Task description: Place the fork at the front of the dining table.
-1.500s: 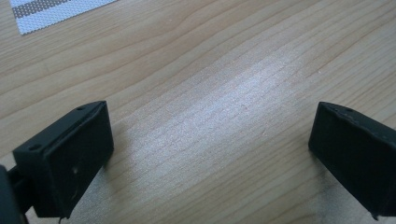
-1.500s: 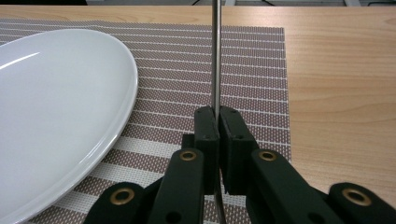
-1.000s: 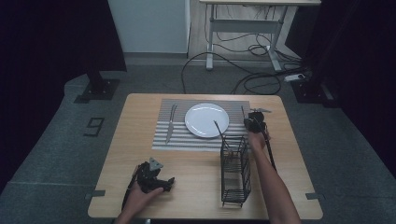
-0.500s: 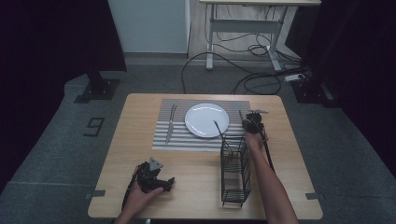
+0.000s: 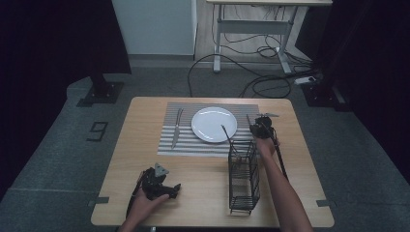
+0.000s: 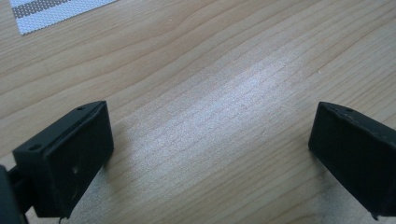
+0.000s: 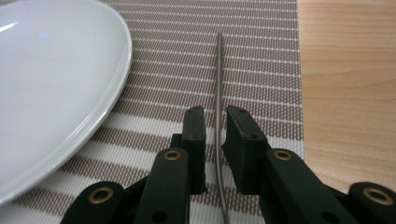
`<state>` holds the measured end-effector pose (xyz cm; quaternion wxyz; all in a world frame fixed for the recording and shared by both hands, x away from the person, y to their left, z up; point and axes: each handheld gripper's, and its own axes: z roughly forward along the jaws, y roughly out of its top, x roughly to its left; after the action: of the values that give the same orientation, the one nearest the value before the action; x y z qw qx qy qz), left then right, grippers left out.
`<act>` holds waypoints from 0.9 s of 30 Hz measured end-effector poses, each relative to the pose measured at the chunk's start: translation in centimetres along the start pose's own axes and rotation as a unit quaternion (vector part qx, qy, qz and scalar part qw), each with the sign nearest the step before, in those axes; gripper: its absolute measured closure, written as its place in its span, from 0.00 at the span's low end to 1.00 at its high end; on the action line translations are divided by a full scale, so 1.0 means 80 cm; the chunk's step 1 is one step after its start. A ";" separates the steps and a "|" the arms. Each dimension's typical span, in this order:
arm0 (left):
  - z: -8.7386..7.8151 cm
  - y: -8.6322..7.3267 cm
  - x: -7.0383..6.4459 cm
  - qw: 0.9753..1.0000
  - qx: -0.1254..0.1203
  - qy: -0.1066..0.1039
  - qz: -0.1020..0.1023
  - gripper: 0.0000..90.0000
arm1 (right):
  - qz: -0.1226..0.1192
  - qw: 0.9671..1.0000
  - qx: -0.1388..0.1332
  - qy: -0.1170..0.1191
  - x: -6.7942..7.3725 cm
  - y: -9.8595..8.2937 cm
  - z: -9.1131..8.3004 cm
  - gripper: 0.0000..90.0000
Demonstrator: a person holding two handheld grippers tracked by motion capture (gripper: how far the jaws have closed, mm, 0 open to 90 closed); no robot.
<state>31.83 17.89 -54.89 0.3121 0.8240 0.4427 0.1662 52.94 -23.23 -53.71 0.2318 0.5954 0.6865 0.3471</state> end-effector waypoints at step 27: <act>0.000 0.000 0.000 1.000 0.001 0.000 0.000 0.00 | 0.013 0.999 -0.028 0.013 -0.040 -0.014 -0.058 0.87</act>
<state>31.83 17.89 -54.88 0.3116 0.8243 0.4426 0.1658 49.42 -27.31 -51.84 0.2345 0.5930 0.6718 0.3769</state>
